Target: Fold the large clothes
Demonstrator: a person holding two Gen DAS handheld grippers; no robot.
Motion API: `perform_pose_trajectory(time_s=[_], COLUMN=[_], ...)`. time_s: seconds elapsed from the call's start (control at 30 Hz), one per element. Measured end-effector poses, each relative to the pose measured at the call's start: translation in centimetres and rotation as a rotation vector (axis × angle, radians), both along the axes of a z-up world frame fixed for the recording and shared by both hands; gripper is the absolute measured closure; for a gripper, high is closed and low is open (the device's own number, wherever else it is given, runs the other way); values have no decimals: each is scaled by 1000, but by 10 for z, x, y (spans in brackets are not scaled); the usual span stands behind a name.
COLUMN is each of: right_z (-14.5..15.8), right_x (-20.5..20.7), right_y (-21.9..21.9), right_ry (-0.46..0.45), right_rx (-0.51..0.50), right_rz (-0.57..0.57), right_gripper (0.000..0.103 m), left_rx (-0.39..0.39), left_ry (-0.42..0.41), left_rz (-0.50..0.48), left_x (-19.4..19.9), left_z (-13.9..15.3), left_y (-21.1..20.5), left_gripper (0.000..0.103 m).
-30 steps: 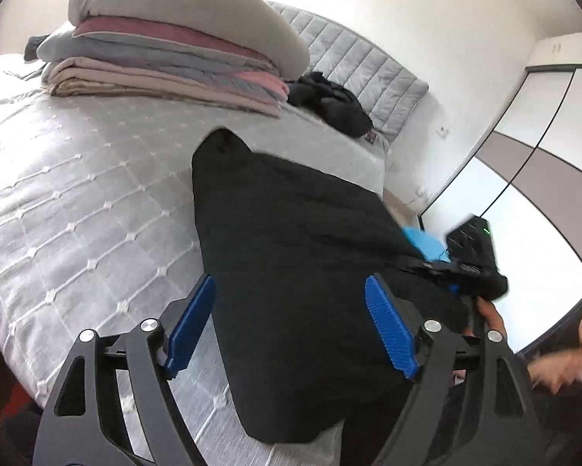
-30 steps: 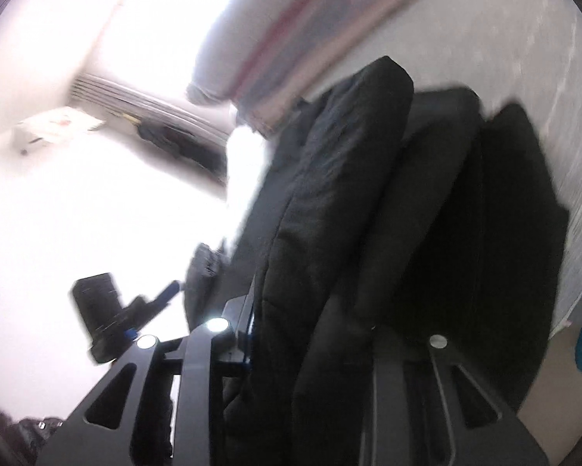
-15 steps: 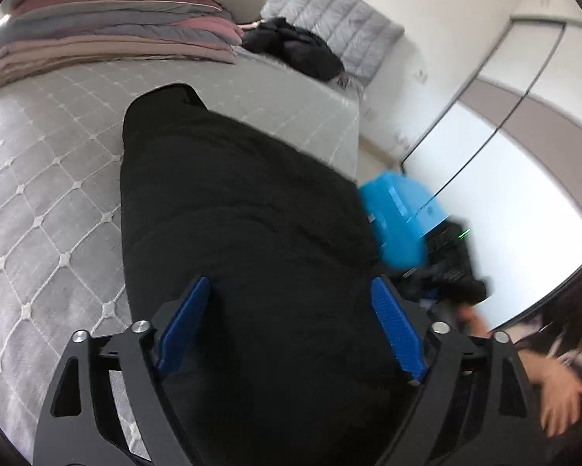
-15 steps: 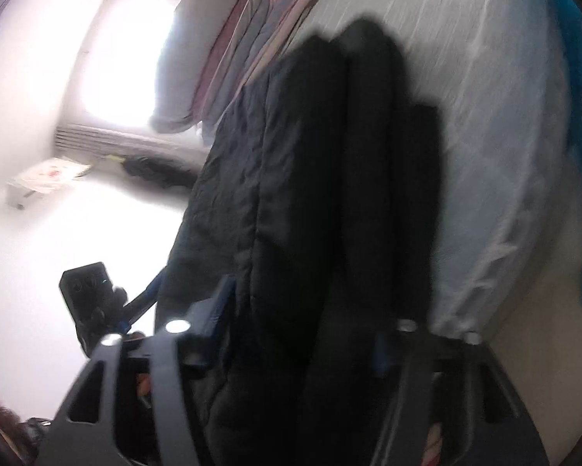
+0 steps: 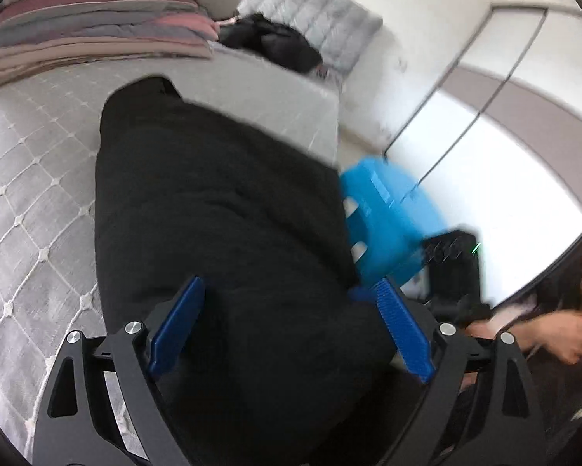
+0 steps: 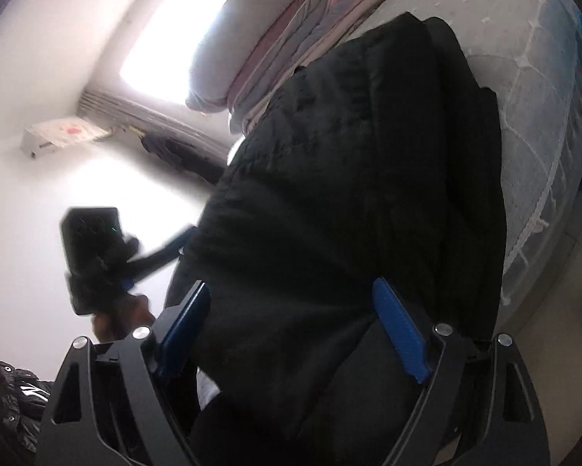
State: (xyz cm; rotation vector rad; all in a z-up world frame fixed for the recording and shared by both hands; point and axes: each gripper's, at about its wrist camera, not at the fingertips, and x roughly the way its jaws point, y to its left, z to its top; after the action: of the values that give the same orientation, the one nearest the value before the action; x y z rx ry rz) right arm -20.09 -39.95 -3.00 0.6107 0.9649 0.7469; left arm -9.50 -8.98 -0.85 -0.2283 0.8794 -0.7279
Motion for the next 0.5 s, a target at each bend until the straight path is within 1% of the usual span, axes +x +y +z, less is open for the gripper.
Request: perform_pose_trajectory(time_s=[0.07,0.1,0.13,0.17,0.2,0.23,0.27,0.3,0.33,0.37,0.4,0.43,0.47,0.5], right_z=[10,18,27,34,43,44,39,27,21,23,29,32,36,40], right_x=[3,1,-2,-5,-8,-9,-9,-9,-11,-12,-12,-12,-13,-15], right_y=[-6,-14,-19,-29,-37,-38,-38,-27,-22,-21,-32,-32,-38,-56], right_ry=[6,7,4,0,-16,-14,14,53,44,38,42,37,18,3], right_rx=[-24,-54,-47,-12,58,46,-39,-134,-192,-187,-140,-83,-12,35], right_rz=[-1,9,13,14,17,10,9,48,81,74,51,30,8,-37], right_gripper=[22,21,21,21,20,18,18,18,19,19,19,18,16,13], left_rx=[30,27,24,20,12,5,-3,-17,-27,-28,-36,-53,-85,-102], left_ry=[17,18,17,16,17,22,33,43,53,57,63,70,85,107], left_rz=[-15,-15,-9,-1,5,6,1,-7,-5,11,44,64,91,119], left_x=[2,2,2,1,0,-1,-2,-2,-2,-2,-2,-1,1,4], left_z=[-12,-12,-10,-7,-5,-3,-2,-1,0,2,4,6,6,3], left_y=[-2,0,2,4,7,9,12,16,21,26,36,45,60,72], left_gripper=[17,17,17,17,17,17,17,17,17,17,17,16,16,15])
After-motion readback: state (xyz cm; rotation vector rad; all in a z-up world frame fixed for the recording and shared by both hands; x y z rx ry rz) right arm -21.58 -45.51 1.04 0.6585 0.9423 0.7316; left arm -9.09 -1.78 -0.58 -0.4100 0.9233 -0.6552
